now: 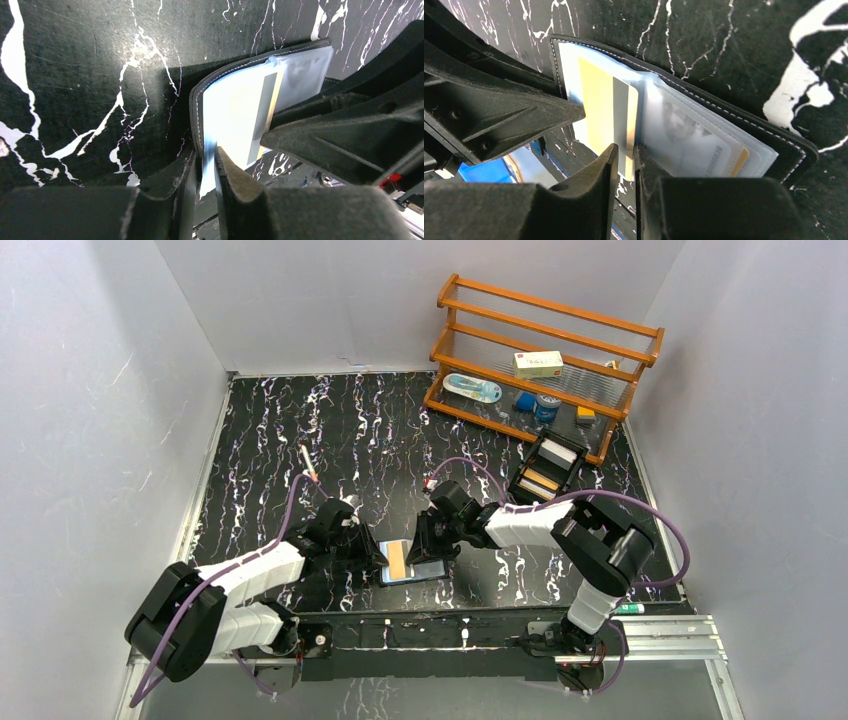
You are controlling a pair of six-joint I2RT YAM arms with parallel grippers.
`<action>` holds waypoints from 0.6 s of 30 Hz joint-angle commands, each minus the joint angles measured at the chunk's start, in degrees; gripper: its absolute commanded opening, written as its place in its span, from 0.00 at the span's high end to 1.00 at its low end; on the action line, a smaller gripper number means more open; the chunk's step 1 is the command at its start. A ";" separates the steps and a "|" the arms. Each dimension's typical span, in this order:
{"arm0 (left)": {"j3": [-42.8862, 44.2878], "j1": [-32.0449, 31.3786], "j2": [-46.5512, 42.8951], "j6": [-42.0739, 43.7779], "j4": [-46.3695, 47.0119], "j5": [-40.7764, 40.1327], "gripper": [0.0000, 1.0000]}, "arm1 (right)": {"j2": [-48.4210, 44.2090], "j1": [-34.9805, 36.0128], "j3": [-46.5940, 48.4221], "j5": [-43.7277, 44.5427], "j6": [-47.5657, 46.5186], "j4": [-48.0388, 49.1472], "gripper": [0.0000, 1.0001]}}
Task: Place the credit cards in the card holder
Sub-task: Insert the credit card into the card slot.
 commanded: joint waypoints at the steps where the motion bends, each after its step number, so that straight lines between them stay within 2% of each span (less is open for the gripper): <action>1: -0.59 -0.06 -2.10 -0.84 -0.38 2.92 0.81 | 1.05 0.45 1.81 0.77 -2.25 1.94 0.62; 2: -0.47 -0.03 -2.11 -0.94 -0.16 3.25 0.79 | 1.05 0.49 1.85 0.66 -1.81 2.20 0.68; 3: -0.38 -0.02 -2.09 -0.98 0.12 3.58 0.78 | 1.13 0.51 2.01 0.49 -1.70 2.39 0.68; 6: -0.27 -0.02 -1.91 -1.22 0.76 3.97 0.72 | 1.10 0.51 2.93 0.08 -3.62 1.67 0.64; 11: -0.26 -0.08 -1.84 -0.99 0.21 3.63 0.70 | -2.35 0.21 4.76 3.63 -7.81 -5.95 0.58; 13: -0.12 -0.06 -1.81 -0.79 -0.85 2.62 0.73 | -4.91 -0.13 5.43 5.29 -10.33 -8.66 0.53; 16: 0.41 -0.02 -1.77 0.30 -2.31 1.03 0.86 | -8.02 -0.85 6.66 7.54 -14.80 -12.02 0.45; 18: 1.19 -0.02 -1.75 1.01 -3.19 0.29 0.88 | -9.03 -1.73 7.62 8.49 -18.14 -14.24 0.44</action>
